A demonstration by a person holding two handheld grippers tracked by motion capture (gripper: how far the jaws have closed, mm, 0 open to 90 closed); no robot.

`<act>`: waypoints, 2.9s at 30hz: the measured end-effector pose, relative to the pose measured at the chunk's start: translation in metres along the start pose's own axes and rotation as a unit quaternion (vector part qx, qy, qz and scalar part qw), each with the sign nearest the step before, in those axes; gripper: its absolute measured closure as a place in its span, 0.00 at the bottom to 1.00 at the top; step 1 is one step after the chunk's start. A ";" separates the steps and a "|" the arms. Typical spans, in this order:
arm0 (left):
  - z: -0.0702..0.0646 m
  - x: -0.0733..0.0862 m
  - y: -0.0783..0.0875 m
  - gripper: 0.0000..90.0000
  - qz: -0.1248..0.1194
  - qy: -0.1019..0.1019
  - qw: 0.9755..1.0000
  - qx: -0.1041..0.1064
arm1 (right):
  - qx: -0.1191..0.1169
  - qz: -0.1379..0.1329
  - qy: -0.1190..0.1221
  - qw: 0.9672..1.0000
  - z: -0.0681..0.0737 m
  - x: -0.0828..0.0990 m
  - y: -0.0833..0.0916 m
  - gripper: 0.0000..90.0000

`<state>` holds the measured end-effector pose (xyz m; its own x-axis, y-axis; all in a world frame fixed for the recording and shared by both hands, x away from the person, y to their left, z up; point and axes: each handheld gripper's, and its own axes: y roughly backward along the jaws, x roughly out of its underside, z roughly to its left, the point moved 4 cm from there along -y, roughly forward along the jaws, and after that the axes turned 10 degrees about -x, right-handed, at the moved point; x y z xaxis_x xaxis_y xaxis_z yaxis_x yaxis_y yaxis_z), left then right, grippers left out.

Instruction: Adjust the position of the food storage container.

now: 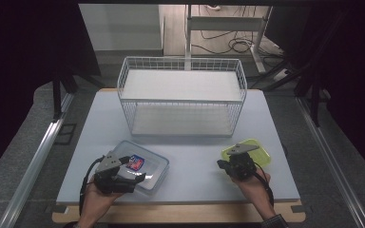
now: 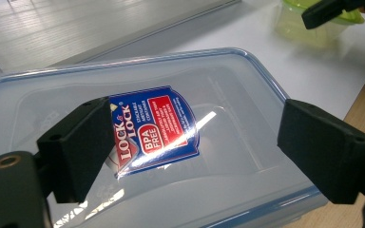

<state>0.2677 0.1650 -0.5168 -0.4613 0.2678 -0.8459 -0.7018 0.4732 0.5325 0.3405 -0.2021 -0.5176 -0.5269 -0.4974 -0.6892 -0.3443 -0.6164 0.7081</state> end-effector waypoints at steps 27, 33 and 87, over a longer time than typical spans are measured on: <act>0.086 0.006 0.026 1.00 0.017 0.042 0.992 -0.116 | 0.001 -0.009 0.024 1.000 0.014 -0.004 -0.006 0.99; 0.120 0.030 0.030 1.00 0.057 0.061 0.983 -0.166 | -0.026 -0.011 0.025 0.999 0.023 0.000 -0.009 0.99; -0.020 0.012 -0.030 1.00 0.133 -0.010 0.991 0.015 | -0.041 0.003 -0.010 0.999 0.055 0.026 0.003 0.99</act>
<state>0.2721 0.1377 -0.5423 -0.6170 0.4035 -0.6757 -0.5395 0.4082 0.7364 0.2833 -0.1838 -0.5245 -0.5446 -0.4897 -0.6810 -0.2762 -0.6619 0.6968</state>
